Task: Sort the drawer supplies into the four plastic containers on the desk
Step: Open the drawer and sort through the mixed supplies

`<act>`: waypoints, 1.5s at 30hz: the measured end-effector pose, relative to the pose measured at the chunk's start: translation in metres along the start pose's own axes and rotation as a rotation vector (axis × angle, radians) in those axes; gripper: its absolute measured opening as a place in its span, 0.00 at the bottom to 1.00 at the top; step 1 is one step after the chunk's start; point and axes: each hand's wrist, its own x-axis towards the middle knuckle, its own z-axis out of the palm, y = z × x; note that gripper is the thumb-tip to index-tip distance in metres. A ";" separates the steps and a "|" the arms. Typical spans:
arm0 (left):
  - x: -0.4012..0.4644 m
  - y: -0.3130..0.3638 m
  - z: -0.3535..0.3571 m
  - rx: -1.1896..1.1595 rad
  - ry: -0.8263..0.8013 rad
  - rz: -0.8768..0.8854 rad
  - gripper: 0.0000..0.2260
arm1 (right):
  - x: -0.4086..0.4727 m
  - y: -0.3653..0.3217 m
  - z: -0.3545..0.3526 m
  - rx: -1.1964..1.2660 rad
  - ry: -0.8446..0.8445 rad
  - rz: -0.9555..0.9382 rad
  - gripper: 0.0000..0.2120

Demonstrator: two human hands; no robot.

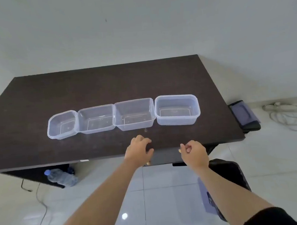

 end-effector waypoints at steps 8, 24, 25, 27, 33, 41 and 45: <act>0.011 -0.022 0.032 -0.201 0.166 0.031 0.15 | 0.005 0.019 0.057 0.289 0.056 0.391 0.09; 0.014 -0.037 0.052 -0.249 0.316 0.088 0.14 | 0.027 0.021 0.082 0.631 0.274 0.519 0.06; 0.015 -0.036 0.052 -0.247 0.313 0.085 0.14 | 0.027 0.021 0.082 0.633 0.273 0.522 0.07; 0.015 -0.036 0.051 -0.251 0.308 0.083 0.14 | 0.027 0.022 0.082 0.640 0.273 0.530 0.08; 0.015 -0.041 0.054 -0.275 0.312 0.096 0.14 | -0.009 0.036 0.075 0.638 0.280 0.549 0.06; -0.026 -0.014 0.072 -0.184 0.337 -0.084 0.23 | -0.033 0.037 0.056 0.528 0.174 0.594 0.05; -0.055 -0.011 0.096 -0.274 0.282 -0.223 0.28 | -0.054 0.045 0.052 0.524 0.204 0.591 0.06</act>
